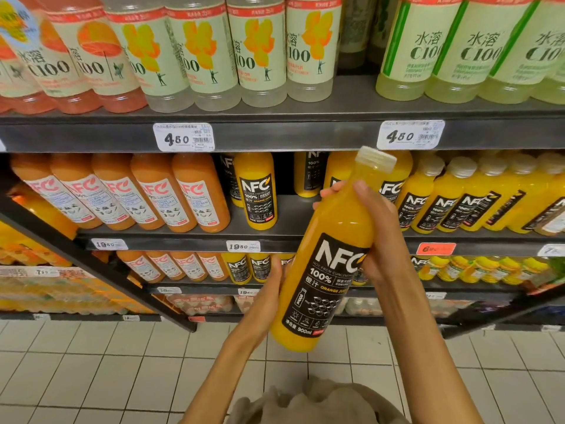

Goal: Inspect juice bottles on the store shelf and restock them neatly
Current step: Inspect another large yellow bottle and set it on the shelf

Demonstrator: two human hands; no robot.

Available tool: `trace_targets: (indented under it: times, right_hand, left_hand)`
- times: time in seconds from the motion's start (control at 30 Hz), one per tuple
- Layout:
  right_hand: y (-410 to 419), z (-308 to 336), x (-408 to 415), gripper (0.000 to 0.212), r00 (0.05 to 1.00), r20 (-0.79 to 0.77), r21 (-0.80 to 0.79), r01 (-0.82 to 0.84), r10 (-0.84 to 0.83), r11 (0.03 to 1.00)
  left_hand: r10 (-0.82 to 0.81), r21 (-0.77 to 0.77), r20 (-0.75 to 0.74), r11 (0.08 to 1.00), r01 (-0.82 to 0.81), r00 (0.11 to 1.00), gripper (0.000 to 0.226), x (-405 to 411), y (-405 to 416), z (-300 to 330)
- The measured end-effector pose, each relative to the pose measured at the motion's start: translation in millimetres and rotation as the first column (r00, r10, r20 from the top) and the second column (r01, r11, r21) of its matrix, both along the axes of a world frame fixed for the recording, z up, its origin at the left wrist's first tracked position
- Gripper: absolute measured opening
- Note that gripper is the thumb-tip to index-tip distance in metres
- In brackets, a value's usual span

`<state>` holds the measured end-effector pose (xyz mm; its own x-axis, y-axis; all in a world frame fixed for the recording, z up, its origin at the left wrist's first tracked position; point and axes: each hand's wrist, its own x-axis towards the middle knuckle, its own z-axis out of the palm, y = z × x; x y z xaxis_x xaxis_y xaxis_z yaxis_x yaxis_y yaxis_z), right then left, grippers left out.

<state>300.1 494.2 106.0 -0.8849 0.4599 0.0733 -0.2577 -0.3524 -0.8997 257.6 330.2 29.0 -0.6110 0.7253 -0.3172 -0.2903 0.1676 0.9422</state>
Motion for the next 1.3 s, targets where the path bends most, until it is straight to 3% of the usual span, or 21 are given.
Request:
trace_targets:
  times: [0.13, 0.23, 0.33, 0.4, 0.53, 0.67, 0.83, 0.93, 1.07, 1.2, 1.3]
  right_hand:
    - [-7, 15, 4, 0.029, 0.980, -0.156, 0.182, -0.090, 0.120, 0.979]
    - [-8, 24, 4, 0.025, 0.970, -0.191, 0.258, -0.099, 0.151, 0.961]
    - [-7, 32, 9, 0.032, 0.960, -0.207, 0.327, -0.112, 0.187, 0.938]
    - [-7, 37, 12, 0.031, 0.955, -0.200, 0.426, -0.118, 0.220, 0.897]
    - [-10, 38, 14, 0.031, 0.955, -0.158, 0.580, -0.115, 0.250, 0.807]
    - [-12, 39, 11, 0.016, 0.956, -0.189, 0.371, -0.144, 0.226, 0.917]
    - [-8, 32, 4, 0.021, 0.988, -0.131, 0.109, -0.064, 0.078, 0.992]
    - [3, 26, -4, 0.033, 0.997, -0.009, -0.004, -0.079, 0.079, 0.997]
    - [7, 15, -11, 0.062, 0.956, -0.065, -0.113, -0.292, 0.286, 0.950]
    - [-4, 6, -18, 0.056, 0.925, -0.116, -0.204, -0.380, 0.363, 0.902]
    - [-7, 9, -14, 0.050, 0.941, -0.121, -0.156, -0.331, 0.315, 0.930]
  left_hand:
    - [0.073, 0.025, -0.008, 0.997, -0.073, 0.997, 0.048, -13, 22, 13]
    - [0.208, 0.074, 0.036, 0.975, -0.210, 0.977, 0.043, -18, 37, 14]
    - [0.313, 0.109, 0.012, 0.944, -0.313, 0.950, 0.058, -19, 46, 9]
    - [0.377, 0.133, -0.016, 0.919, -0.372, 0.926, 0.055, -19, 48, 12]
    - [0.346, 0.223, -0.088, 0.921, -0.320, 0.934, 0.062, -13, 49, 24]
    - [0.177, 0.247, -0.002, 0.954, -0.171, 0.984, 0.031, -5, 40, 21]
    - [-0.001, 0.187, 0.115, 0.982, -0.021, 0.993, 0.051, -17, 20, 25]
    - [0.037, 0.171, 0.204, 0.983, -0.073, 0.978, 0.049, -10, 19, 25]
    - [-0.009, 0.239, 0.338, 0.968, -0.077, 0.941, 0.048, -1, 16, 23]
    - [-0.072, 0.284, 0.333, 0.958, -0.027, 0.940, 0.047, 7, 16, 27]
    - [0.033, 0.196, 0.228, 0.977, -0.079, 0.973, 0.046, -1, 10, 28]
